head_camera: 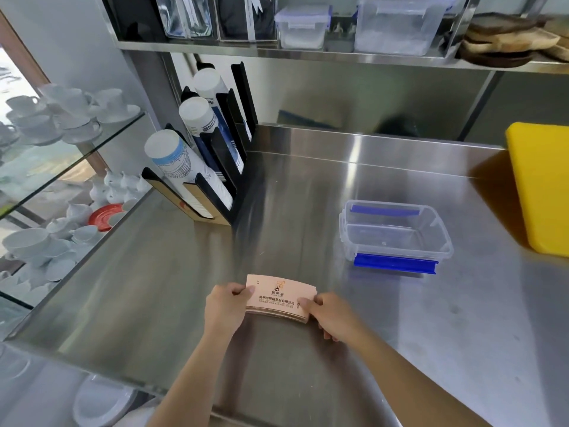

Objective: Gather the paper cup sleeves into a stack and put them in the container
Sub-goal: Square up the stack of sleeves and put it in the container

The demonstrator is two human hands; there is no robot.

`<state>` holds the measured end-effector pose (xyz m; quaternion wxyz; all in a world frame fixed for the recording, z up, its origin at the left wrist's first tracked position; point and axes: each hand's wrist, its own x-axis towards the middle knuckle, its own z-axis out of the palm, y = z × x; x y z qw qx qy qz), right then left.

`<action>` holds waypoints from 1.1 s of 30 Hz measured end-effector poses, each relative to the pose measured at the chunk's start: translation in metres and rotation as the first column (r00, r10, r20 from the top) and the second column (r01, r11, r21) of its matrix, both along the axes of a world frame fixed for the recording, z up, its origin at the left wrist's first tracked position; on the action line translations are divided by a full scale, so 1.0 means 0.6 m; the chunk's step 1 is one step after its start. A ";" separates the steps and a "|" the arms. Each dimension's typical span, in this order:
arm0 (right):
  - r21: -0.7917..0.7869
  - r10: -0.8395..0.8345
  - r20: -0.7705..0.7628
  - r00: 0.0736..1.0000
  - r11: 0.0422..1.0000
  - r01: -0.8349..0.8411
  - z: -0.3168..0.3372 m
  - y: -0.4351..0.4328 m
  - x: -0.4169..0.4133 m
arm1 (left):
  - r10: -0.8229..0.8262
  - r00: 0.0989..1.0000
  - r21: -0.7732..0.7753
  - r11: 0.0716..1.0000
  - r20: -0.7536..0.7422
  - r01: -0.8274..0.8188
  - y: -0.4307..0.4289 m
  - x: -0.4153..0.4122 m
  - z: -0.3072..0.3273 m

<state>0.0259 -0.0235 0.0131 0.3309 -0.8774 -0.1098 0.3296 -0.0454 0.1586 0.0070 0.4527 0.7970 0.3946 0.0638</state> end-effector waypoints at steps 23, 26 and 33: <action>0.396 -0.066 -0.108 0.992 0.912 0.104 -0.023 -0.007 0.014 | -0.185 0.951 -0.581 0.757 0.249 0.299 0.003 -0.003 -0.026; 0.551 -0.141 -0.109 0.984 0.815 0.178 -0.032 -0.009 -0.002 | -0.067 0.928 -0.574 0.769 0.367 0.283 -0.018 -0.017 -0.037; 0.714 -0.286 -0.311 0.906 0.560 0.421 -0.055 0.009 -0.042 | 0.085 0.853 -0.593 0.754 0.515 0.283 -0.054 -0.029 -0.055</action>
